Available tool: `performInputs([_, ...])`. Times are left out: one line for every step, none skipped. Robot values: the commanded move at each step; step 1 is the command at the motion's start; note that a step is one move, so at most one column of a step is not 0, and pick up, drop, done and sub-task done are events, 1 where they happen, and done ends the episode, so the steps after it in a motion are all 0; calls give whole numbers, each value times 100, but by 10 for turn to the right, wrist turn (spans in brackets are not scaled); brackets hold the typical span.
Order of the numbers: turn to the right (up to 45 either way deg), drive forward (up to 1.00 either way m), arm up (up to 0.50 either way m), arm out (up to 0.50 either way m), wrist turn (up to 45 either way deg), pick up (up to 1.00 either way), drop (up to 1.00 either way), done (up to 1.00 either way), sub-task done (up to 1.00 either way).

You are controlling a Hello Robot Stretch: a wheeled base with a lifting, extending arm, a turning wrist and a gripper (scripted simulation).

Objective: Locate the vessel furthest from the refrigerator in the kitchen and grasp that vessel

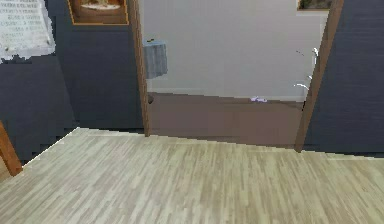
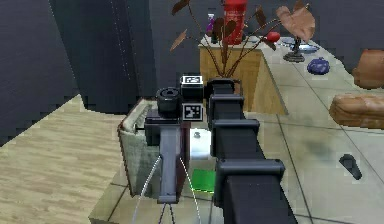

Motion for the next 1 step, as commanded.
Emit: performInputs([0,0,0,0,450,0,0,0,0])
